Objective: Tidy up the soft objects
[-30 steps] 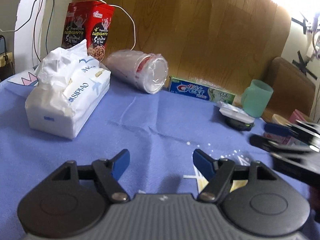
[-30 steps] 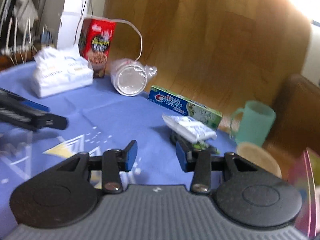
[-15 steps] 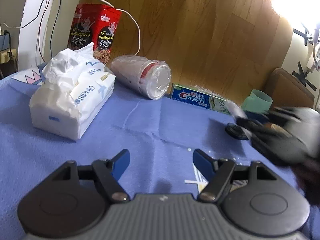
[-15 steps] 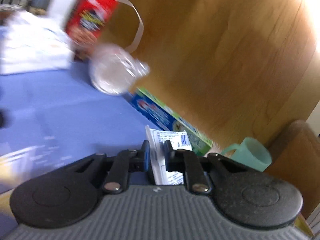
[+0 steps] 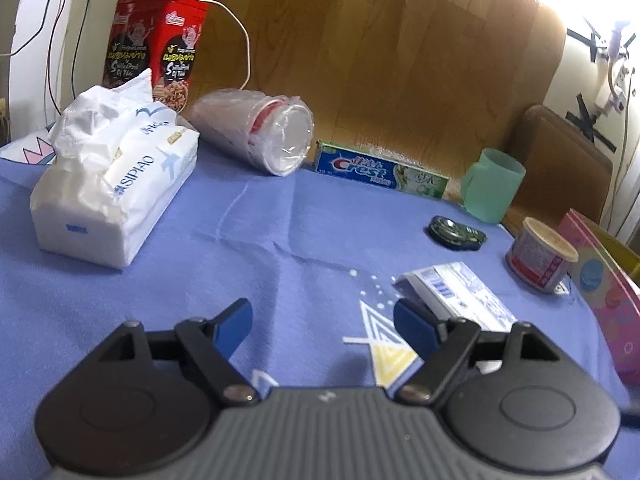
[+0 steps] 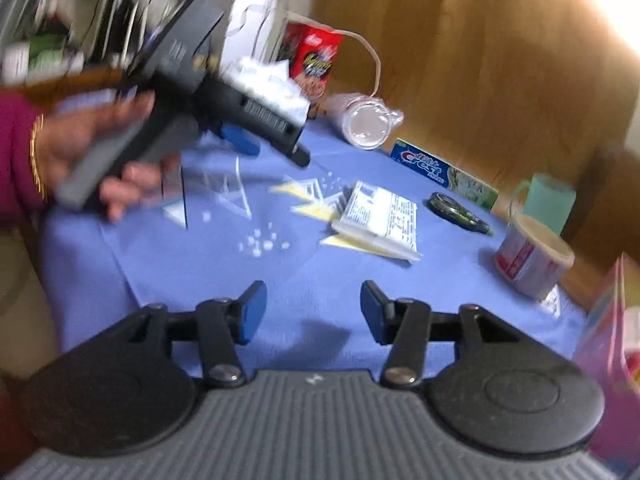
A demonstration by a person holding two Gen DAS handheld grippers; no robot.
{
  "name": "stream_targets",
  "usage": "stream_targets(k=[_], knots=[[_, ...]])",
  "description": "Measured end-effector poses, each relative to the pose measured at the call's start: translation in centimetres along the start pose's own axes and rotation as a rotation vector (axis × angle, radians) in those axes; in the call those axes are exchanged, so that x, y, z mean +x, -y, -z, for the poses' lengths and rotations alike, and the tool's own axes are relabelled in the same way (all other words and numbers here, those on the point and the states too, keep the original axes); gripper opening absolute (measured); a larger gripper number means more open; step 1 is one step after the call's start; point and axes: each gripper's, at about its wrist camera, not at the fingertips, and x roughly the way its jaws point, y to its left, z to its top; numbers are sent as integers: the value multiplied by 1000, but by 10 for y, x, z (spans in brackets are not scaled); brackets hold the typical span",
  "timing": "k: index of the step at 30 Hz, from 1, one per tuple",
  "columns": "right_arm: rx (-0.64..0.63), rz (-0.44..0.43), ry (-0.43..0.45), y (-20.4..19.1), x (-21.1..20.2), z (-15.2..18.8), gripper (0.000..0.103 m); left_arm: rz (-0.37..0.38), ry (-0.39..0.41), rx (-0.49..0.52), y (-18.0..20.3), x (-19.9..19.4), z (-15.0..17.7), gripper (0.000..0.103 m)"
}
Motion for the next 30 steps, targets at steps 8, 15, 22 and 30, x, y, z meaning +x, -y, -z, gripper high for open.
stream_targets(k=[8,15,22,30], knots=[[235,29,61,29,36,-18,63,-123,-11,86,44,-2,3,86],[341,47,69,41,46,-8,63,-164,-22,118,56,3,4,88],[412,56,63,56,46,3,63,-168,-40,104,54,7,7,88],[489,53,60,66,38,15,63,-173,-46,107,55,7,10,89]])
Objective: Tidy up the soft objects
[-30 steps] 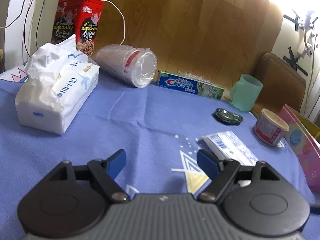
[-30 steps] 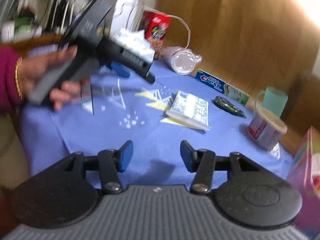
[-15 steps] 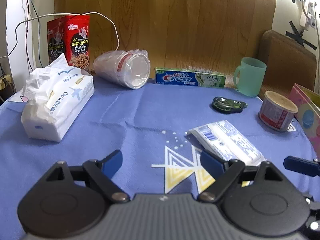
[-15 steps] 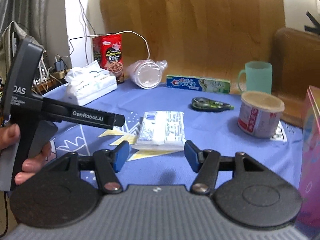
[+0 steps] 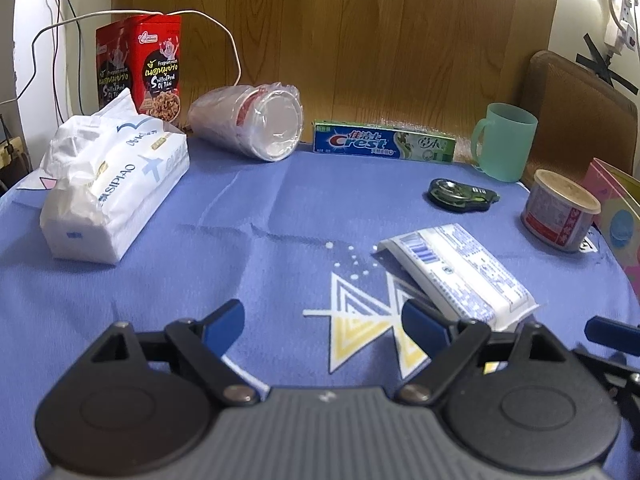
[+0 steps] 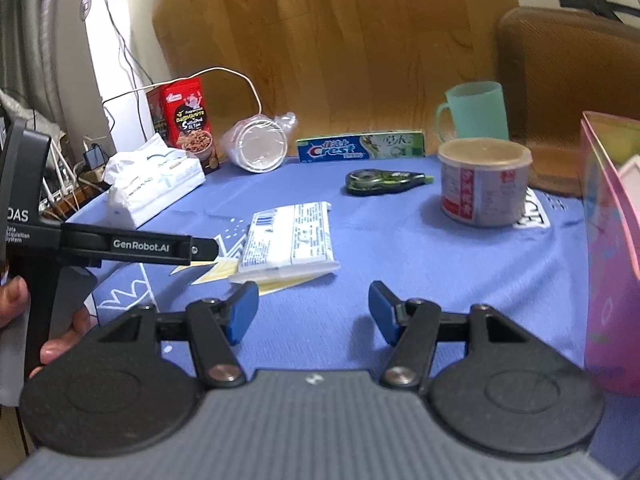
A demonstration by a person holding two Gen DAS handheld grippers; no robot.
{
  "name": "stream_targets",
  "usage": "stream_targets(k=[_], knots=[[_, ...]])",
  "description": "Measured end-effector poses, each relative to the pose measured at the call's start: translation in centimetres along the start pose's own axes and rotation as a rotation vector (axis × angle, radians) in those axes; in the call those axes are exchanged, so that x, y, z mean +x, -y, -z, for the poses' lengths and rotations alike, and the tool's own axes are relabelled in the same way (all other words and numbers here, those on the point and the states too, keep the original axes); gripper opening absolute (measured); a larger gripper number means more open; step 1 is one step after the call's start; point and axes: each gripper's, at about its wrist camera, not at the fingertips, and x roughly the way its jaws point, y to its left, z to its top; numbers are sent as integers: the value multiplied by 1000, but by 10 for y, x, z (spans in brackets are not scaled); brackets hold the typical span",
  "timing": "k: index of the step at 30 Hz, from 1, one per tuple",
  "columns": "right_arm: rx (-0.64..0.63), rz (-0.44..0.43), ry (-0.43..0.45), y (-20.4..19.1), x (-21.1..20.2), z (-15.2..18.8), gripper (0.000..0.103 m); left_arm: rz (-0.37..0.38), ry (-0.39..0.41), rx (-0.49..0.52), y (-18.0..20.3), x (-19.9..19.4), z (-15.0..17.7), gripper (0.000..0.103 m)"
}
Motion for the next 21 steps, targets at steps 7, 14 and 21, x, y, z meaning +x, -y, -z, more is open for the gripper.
stream_targets(k=[7,14,21], knots=[[20,5,5,2,-5,4,63,4,0,15,2,-1,6,95],[75,13,5,11,-6,5,63,4,5,26,2,-3,8,103],[85,17,5,14,-6,5,63,3,13,17,0,-4,8,103]])
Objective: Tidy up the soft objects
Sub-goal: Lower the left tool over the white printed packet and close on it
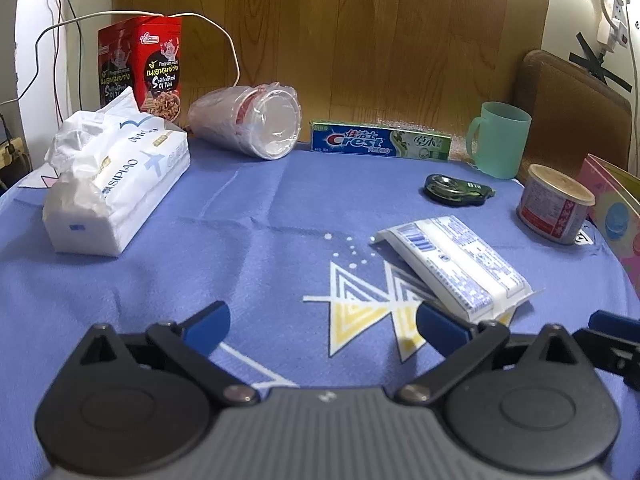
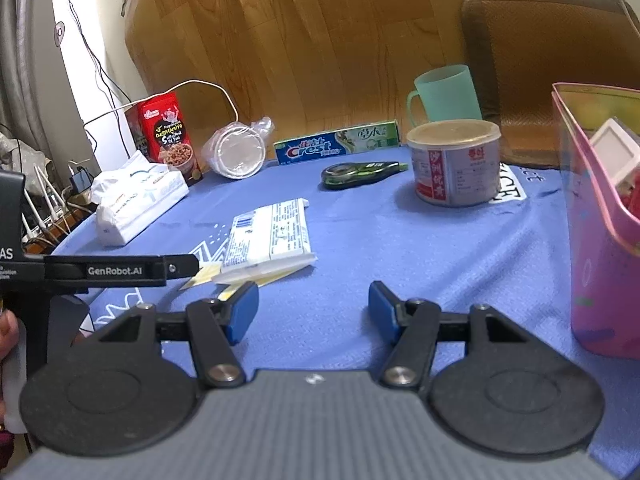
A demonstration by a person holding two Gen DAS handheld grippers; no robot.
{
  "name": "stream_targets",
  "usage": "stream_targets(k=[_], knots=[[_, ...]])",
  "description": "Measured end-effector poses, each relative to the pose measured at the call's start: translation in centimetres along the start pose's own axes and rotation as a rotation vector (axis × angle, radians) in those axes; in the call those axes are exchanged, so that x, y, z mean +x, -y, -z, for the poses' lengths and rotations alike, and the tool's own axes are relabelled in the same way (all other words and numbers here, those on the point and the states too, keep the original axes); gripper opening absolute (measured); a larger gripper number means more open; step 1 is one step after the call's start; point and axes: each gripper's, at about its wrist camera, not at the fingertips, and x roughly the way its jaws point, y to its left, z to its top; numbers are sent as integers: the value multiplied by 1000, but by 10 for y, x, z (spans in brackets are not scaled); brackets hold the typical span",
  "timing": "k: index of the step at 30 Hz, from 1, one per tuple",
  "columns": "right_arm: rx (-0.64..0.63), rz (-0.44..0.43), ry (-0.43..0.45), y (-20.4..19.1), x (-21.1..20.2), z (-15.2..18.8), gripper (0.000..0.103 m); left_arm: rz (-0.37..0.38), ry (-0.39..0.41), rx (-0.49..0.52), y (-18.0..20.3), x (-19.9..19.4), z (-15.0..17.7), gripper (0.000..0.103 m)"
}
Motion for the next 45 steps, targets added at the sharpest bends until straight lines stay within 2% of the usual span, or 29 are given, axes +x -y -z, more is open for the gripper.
stream_targets(k=[6,13,45], knots=[[14,-10,-4,3,0,0,63,-39,-17,65,12,2,1,103],[16,-9,-6,4,0,0,64,-10,-15,32,4,1,1,103],[54,-10,4,4,-2,2,64,0,-28,62,6,6,1,103]])
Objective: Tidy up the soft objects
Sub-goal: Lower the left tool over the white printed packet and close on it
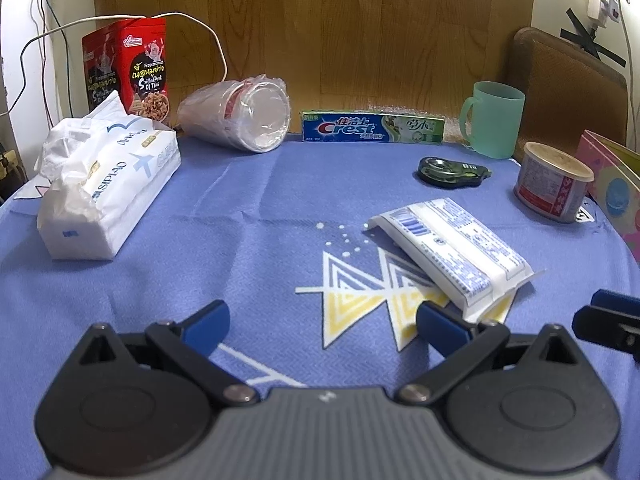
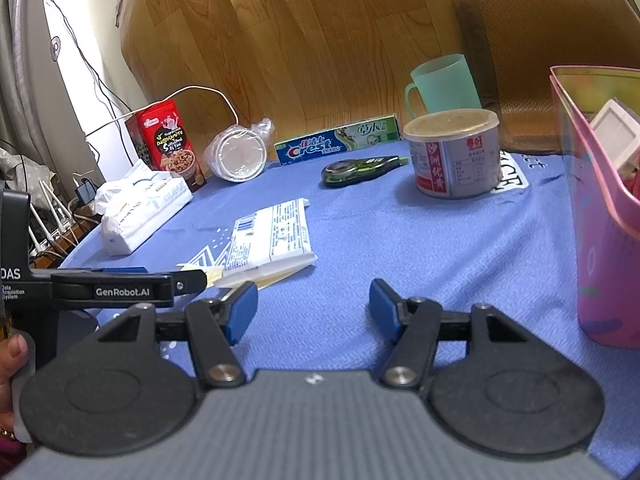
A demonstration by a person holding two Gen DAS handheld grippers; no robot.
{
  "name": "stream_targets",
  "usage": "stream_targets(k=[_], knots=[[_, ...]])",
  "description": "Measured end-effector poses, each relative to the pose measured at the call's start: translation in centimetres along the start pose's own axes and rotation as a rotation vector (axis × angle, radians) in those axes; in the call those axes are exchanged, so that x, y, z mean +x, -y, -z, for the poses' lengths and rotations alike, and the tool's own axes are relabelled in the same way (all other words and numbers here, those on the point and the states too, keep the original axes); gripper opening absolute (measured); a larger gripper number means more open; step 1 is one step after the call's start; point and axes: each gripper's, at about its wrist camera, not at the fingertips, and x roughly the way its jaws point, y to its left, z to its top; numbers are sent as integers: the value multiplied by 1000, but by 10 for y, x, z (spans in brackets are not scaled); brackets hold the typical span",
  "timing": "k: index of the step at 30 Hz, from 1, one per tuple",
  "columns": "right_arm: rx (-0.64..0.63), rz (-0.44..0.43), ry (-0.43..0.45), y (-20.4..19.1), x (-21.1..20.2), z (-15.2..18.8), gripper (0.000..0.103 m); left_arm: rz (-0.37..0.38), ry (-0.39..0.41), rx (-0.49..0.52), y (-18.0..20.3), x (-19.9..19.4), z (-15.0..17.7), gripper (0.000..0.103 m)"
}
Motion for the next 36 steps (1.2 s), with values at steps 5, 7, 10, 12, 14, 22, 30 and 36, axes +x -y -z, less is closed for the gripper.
stream_targets(k=[5,7,10,12,14,22,30,36], knots=[[1,1,0,0,0,0,65,0,-3,10,0,1,0,103],[3,1,1,0,0,0,65,-1,-3,10,1,2,0,103],[5,3,2,0,0,0,65,-6,-4,13,3,2,0,103],[5,3,2,-1,0,1,65,-2,-2,9,2,2,0,103],[5,3,3,-1,0,1,66,2,-1,8,0,2,0,103],[18,0,7,-1,-1,1,66,5,0,12,-2,3,-1,103],[23,-3,9,0,-2,1,66,-1,-6,10,-2,3,-2,103],[1,-62,-10,1,-3,-4,66,139,-19,-120,-26,-7,-9,103]])
